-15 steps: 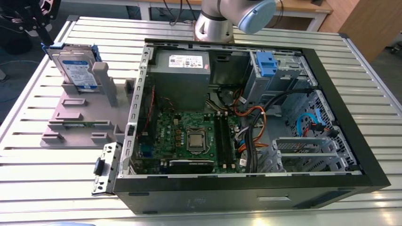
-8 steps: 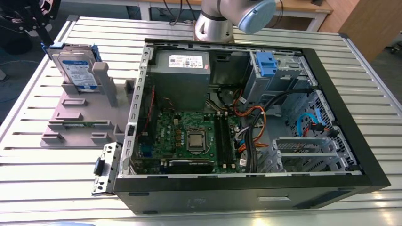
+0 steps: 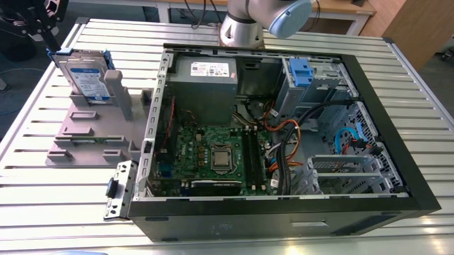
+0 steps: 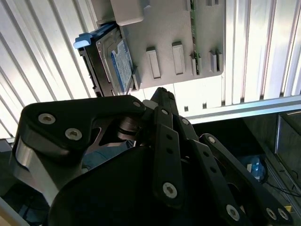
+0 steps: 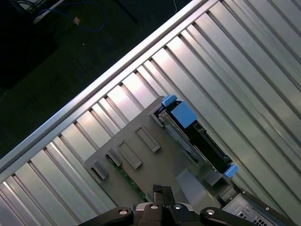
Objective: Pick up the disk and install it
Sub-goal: 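Pick up the disk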
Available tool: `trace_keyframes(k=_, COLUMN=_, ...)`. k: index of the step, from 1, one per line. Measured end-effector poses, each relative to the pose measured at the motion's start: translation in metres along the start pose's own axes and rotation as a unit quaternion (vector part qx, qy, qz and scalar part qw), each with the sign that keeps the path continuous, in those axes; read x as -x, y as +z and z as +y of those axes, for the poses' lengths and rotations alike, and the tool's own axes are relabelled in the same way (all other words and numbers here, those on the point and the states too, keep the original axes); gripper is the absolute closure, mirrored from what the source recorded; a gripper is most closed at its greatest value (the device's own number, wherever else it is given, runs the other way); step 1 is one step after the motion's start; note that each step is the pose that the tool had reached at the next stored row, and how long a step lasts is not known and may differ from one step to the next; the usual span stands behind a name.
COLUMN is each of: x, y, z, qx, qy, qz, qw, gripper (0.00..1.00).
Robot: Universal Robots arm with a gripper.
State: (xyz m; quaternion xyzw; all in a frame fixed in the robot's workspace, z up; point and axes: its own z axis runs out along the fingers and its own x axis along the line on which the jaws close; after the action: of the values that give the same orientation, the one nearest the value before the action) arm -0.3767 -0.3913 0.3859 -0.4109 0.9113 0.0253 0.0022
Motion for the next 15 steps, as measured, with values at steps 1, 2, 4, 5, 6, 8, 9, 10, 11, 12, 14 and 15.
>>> trace_keyframes(k=1, x=0.0000, y=0.0000, z=0.0000, qx=0.0000, qy=0.000, qz=0.0000, qw=1.00000, gripper=0.89)
trace_keyframes(k=2, x=0.0000, y=0.0000, z=0.0000, qx=0.0000, qy=-0.001, qz=0.0001, qw=1.00000, gripper=0.89)
trace_keyframes(k=4, x=0.0000, y=0.0000, z=0.0000, qx=0.0000, qy=-0.002, qz=0.0001, qw=1.00000, gripper=0.89)
trace_keyframes(k=5, x=0.0000, y=0.0000, z=0.0000, qx=0.0001, qy=-0.003, qz=0.0001, qw=1.00000, gripper=0.89)
trace_keyframes(k=6, x=0.0000, y=0.0000, z=0.0000, qx=0.0001, qy=-0.003, qz=0.0002, qw=1.00000, gripper=0.89)
trace_keyframes(k=8, x=0.0000, y=0.0000, z=0.0000, qx=0.0001, qy=-0.004, qz=0.0002, qw=0.99999, gripper=0.89)
trace_keyframes(k=9, x=0.0000, y=0.0000, z=0.0000, qx=0.0001, qy=-0.005, qz=0.0002, qw=0.99999, gripper=0.89)
trace_keyframes(k=10, x=0.0000, y=0.0000, z=0.0000, qx=0.0001, qy=-0.005, qz=0.0002, qw=0.99999, gripper=0.89)
trace_keyframes(k=11, x=0.0000, y=0.0000, z=0.0000, qx=0.0001, qy=-0.006, qz=0.0003, qw=0.99998, gripper=0.89)
trace_keyframes(k=12, x=0.0000, y=0.0000, z=0.0000, qx=0.0001, qy=-0.006, qz=0.0003, qw=0.99998, gripper=0.89)
trace_keyframes(k=14, x=0.0000, y=0.0000, z=0.0000, qx=0.0002, qy=-0.007, qz=0.0003, qw=0.99997, gripper=0.89)
trace_keyframes(k=15, x=0.0000, y=0.0000, z=0.0000, qx=0.0002, qy=-0.008, qz=0.0004, qw=0.99997, gripper=0.89)
